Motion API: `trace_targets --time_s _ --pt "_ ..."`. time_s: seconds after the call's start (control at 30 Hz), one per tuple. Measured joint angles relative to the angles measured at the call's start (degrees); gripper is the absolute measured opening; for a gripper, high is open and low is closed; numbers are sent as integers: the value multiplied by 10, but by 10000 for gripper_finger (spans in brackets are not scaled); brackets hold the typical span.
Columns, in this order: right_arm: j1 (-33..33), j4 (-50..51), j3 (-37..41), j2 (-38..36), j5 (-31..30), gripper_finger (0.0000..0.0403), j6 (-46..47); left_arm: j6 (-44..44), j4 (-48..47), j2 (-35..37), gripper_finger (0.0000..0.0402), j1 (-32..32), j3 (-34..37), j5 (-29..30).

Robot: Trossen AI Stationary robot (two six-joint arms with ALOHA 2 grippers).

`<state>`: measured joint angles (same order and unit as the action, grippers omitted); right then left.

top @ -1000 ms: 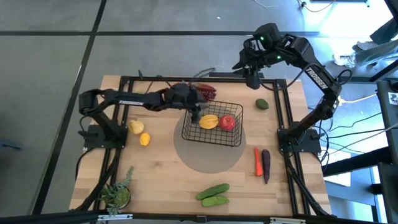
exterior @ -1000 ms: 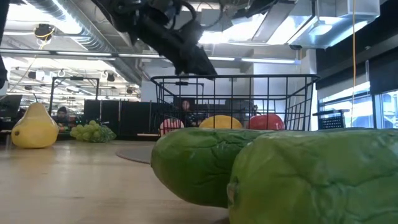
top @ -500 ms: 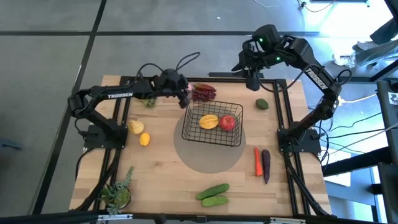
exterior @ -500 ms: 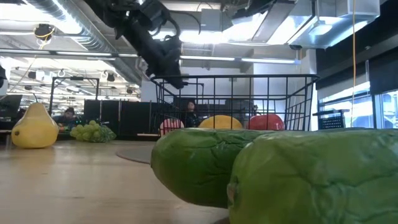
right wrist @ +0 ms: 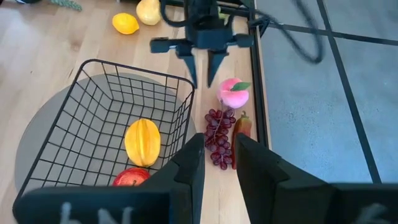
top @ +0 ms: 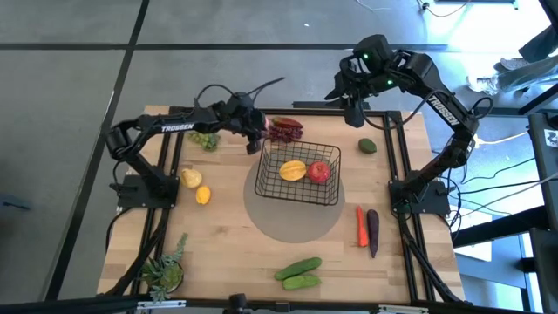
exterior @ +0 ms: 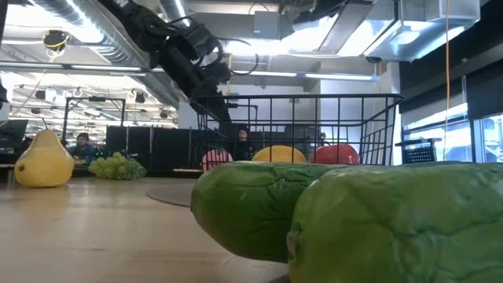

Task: Build produce basket
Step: Adjust the black wire basket on the table, then put the pink peach into the black wire basket

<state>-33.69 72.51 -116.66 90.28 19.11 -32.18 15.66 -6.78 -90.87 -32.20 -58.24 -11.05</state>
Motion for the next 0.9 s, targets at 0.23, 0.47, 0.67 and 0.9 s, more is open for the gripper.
trace_targets --time_s 0.23,0.47,0.67,0.9 --pt "0 0 0 0 0 83 0 15 -12 -6 108 28 0 -5" --pt "0 0 0 0 0 83 -1 15 -51 -6 108 53 0 -5" --pt "0 1 0 -1 -23 83 -29 13 -54 8 108 49 0 42" --pt "0 6 0 -13 -44 83 -29 -28 -82 105 108 26 0 106"
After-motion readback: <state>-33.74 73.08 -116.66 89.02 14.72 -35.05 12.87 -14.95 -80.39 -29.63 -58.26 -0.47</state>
